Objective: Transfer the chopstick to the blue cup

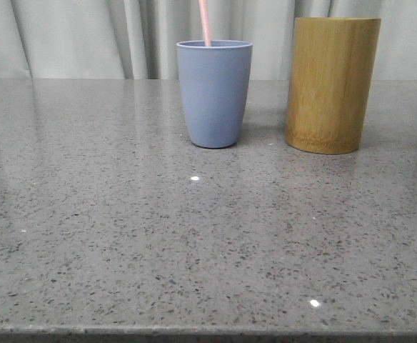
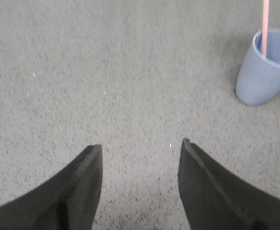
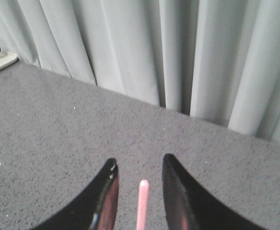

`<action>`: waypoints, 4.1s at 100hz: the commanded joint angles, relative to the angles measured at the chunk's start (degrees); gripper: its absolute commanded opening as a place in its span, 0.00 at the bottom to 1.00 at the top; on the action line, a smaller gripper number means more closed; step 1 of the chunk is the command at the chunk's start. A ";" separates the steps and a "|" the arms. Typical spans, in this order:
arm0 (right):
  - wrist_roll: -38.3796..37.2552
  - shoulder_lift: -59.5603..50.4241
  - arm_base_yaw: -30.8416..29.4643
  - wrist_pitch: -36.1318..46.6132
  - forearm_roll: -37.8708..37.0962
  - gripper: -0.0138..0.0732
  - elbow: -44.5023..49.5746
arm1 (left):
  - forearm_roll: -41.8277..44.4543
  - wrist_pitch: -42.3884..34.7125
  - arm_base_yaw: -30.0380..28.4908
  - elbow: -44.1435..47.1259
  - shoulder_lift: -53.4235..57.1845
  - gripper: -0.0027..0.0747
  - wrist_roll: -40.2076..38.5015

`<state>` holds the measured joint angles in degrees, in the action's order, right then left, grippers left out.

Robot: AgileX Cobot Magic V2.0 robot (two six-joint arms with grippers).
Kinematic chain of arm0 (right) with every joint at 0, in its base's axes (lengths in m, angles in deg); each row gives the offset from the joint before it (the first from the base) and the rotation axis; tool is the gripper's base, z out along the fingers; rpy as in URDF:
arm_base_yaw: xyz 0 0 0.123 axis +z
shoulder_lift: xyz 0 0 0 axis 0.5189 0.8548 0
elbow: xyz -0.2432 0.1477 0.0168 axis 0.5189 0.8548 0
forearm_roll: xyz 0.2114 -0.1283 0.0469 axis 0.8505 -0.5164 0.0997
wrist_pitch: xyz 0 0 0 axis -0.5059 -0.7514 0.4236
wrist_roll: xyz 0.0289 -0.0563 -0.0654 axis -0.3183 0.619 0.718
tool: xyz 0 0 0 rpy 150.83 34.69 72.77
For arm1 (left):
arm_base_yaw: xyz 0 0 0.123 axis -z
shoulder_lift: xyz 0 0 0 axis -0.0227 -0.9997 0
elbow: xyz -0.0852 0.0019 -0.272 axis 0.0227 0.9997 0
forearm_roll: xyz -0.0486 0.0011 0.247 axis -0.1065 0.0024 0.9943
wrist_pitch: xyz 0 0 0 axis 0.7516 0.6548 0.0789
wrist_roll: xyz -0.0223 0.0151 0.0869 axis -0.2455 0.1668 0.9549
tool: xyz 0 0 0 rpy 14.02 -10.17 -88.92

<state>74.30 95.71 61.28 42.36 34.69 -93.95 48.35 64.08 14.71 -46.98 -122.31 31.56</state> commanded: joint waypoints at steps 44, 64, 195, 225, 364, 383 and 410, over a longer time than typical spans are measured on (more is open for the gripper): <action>0.54 -18.45 -6.66 3.45 -2.60 0.45 14.68 | 6.66 -5.47 -0.16 6.41 9.84 0.48 -3.38; 0.54 -26.59 -8.41 4.89 -2.60 0.45 24.00 | 6.66 -5.59 -0.16 7.62 10.92 0.48 -3.38; -0.76 -73.77 -15.49 6.46 -2.42 0.08 66.86 | 6.32 -14.91 -0.16 22.88 24.30 0.01 -3.38; -0.76 -78.51 -15.49 6.36 -2.42 0.08 69.23 | 6.32 -14.81 -0.16 27.34 33.99 0.01 -3.38; -0.76 -78.51 -15.49 6.27 -2.36 0.08 69.23 | 6.96 -22.45 -3.40 30.99 34.63 0.01 -3.38; -0.76 -78.51 -15.49 6.27 -2.36 0.08 69.23 | 1.76 -36.79 -9.77 38.29 34.77 0.01 1.77; -0.76 -78.51 -15.49 6.27 -2.36 0.08 69.23 | 0.40 -43.86 -15.37 45.72 37.58 0.01 4.14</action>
<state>73.36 16.66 46.11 43.71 32.49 -23.30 49.54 27.45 0.30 -1.73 -85.05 35.31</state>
